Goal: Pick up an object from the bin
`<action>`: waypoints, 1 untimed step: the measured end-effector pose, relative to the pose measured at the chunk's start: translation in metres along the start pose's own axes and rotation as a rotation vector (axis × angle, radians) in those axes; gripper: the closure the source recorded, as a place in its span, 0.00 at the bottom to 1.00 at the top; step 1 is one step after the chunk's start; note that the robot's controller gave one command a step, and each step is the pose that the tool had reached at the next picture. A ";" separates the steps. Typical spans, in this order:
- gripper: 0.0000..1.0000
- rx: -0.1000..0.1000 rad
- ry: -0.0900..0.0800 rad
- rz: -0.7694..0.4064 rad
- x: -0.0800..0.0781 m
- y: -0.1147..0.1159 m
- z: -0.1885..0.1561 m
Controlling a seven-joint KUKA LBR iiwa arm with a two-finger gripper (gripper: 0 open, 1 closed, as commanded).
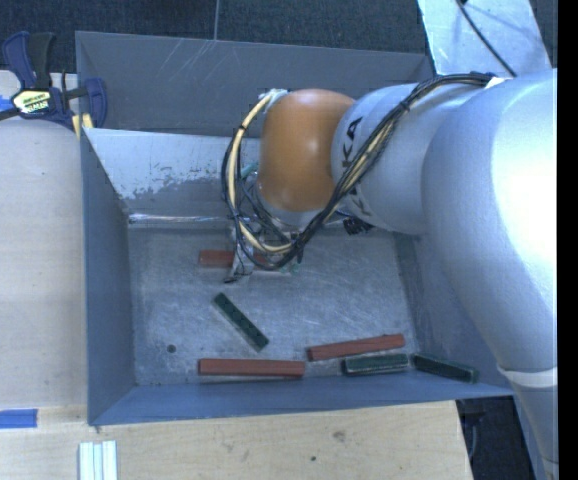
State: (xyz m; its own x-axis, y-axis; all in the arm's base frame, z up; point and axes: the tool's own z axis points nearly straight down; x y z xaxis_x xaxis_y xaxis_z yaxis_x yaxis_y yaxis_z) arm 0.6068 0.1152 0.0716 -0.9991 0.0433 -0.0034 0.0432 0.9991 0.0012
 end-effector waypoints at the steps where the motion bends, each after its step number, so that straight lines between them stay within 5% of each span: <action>1: 1.00 0.002 -0.008 -0.018 0.019 -0.060 -0.135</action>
Offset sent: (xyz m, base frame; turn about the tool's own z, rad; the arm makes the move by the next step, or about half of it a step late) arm -0.0246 -0.0566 0.1293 -0.0217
